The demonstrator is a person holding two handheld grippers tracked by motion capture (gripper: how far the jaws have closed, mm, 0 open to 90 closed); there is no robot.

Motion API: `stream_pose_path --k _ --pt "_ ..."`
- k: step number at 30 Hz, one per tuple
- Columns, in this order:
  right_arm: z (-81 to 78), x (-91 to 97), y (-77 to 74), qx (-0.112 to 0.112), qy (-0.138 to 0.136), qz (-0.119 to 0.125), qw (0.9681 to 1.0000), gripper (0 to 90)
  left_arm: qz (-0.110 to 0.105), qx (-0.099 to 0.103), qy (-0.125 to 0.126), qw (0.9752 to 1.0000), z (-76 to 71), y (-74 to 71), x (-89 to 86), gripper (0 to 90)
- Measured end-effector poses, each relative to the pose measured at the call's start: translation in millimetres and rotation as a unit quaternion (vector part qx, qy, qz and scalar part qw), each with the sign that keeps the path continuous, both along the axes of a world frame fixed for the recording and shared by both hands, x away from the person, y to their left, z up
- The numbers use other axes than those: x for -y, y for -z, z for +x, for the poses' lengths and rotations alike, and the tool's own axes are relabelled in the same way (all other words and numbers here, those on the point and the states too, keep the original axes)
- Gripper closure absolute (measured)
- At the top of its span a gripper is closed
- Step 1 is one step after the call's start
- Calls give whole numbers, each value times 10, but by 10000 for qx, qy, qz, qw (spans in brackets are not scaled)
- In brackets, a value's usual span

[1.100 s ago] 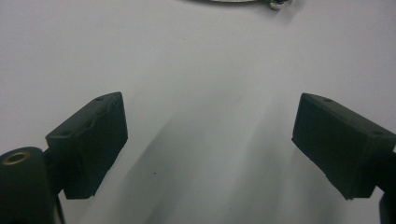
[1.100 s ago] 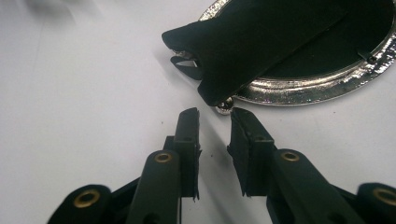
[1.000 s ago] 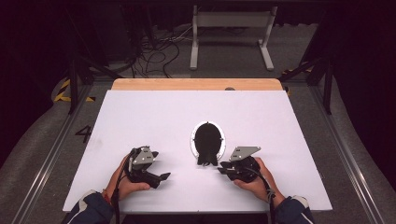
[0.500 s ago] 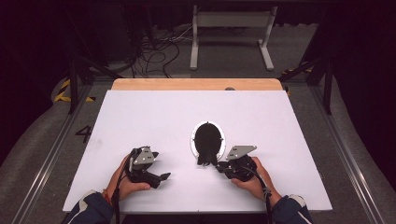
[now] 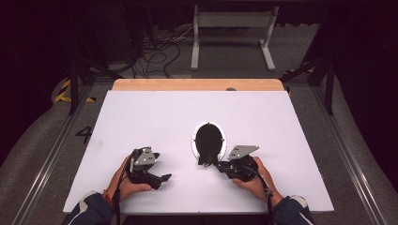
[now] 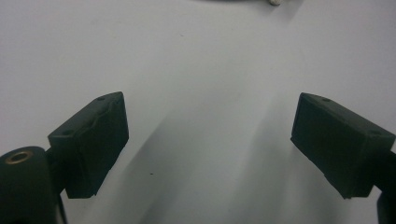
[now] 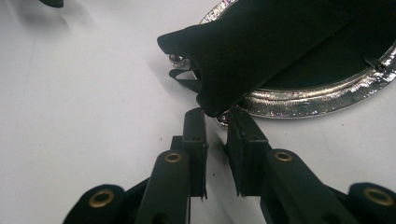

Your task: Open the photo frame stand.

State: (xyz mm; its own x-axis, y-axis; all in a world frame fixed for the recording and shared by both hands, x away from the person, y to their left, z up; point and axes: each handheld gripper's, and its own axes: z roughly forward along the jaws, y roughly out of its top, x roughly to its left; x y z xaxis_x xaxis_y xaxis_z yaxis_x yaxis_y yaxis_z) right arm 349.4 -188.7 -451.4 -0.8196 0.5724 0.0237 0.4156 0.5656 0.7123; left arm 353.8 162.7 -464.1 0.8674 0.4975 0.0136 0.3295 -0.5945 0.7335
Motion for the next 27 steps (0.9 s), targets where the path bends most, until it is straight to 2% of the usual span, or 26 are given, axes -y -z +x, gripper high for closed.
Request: stream_pose_path --k 4,8,13,15,20,21,22,24,27 --pt "4 11 -12 -31 23 109 9999 771 14 -13 6 10000 -1 3 5 115" --pt "30 29 4 -210 79 289 9993 759 13 -17 2 10000 -2 4 8 115" --pt "80 49 22 -430 127 666 9968 758 -6 -12 5 10000 -4 5 15 115" --pt "97 45 13 -460 153 725 9962 759 -8 -23 10 10000 -3 5 17 115" --pt "109 42 -1 -462 204 661 9965 749 9 -32 34 10000 -6 4 22 115" --pt "85 25 -18 -406 125 530 9977 748 8 -31 23 10000 -9 2 19 115" --pt "85 25 -18 -406 125 530 9977 748 8 -31 23 10000 -9 2 19 115" --pt "60 1 -9 -364 117 345 9987 737 2 -27 17 10000 -6 3 16 115" --pt "56 -12 -4 -343 123 212 9991 710 5 -30 45 10000 -8 1 20 115"
